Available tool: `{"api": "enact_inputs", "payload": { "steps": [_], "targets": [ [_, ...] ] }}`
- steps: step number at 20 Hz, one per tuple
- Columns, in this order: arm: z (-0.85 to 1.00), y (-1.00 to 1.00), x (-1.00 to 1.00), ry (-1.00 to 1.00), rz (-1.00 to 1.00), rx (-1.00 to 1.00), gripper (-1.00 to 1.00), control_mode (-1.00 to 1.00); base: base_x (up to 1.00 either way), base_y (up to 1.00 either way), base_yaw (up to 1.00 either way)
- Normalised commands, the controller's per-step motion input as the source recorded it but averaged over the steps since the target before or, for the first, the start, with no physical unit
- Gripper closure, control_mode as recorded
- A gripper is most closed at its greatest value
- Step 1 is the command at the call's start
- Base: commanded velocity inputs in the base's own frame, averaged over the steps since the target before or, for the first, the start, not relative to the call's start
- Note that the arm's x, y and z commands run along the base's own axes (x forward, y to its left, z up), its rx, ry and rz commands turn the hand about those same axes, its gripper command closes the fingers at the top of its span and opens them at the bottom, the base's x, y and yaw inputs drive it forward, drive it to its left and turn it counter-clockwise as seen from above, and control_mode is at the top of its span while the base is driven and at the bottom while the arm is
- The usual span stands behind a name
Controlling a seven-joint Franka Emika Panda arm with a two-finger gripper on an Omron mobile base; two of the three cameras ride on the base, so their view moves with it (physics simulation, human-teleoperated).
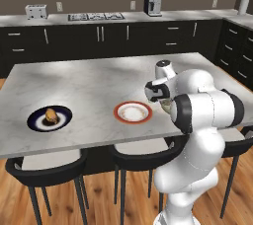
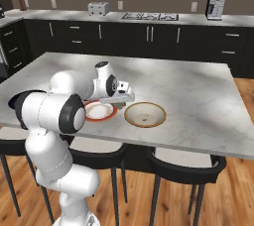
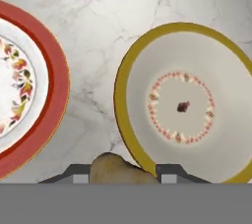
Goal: Pick the chicken drumstick and garlic from their plates and place them in the bowl. Then put the bowl in the fridge.
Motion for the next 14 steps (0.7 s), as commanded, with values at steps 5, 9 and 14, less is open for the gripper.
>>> {"api": "enact_inputs", "payload": {
  "steps": [5,9,14],
  "targets": [
    [0.00,-0.69,-0.04,0.00,-0.06,0.07,1.00,-1.00,0.00,0.00,0.00],
    [-0.02,-0.70,0.00,0.00,0.00,0.16,1.00,-1.00,0.00,0.00,0.00],
    [-0.12,-0.55,0.00,-0.04,0.00,0.20,1.00,-1.00,0.00,0.00,0.00]
  ]
}}
